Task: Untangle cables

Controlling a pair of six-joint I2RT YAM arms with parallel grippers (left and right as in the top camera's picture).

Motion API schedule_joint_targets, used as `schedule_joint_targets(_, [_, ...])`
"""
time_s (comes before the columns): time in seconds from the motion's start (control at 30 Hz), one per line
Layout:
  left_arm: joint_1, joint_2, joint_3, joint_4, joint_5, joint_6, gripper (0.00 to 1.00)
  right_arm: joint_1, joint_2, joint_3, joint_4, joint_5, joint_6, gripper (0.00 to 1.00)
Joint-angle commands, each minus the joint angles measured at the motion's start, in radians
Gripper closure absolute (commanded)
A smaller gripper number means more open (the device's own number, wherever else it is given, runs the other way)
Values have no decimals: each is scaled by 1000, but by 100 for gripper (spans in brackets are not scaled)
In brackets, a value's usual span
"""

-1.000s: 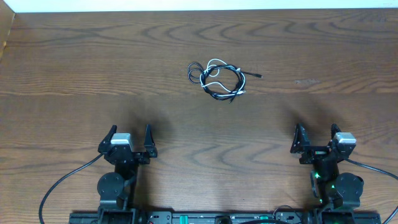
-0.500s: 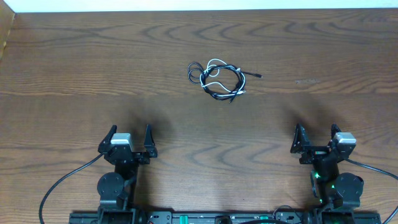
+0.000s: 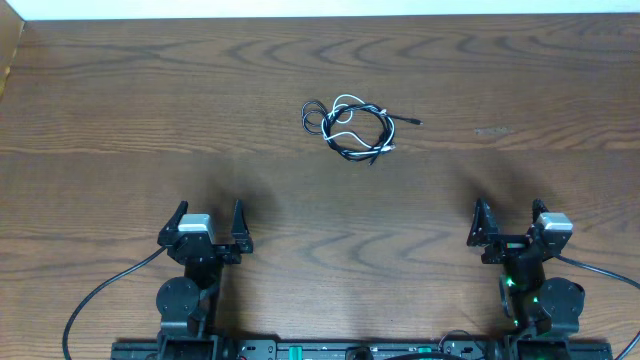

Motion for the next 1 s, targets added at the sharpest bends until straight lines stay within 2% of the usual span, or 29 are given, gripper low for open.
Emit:
schedule_joint_targets(0.0, [4, -6, -8, -49, -21, 10, 4, 6, -6, -2, -4, 5, -14, 1])
schedule_joint_targets(0.47, [4, -7, -8, -47, -20, 2, 4, 5, -6, -2, -5, 36, -14, 1])
schedule_joint_targets(0.67, [4, -7, 8, -34, 48, 1, 4, 5, -6, -2, -6, 38, 9, 1])
schedule_joint_targets(0.77, [4, -4, 50, -44, 102, 2, 4, 5, -6, -1, -4, 38, 8, 1])
schedule_joint_targets(0.97, [4, 92, 216, -172, 111, -2, 4, 5, -1, 53, -32, 3, -37, 1])
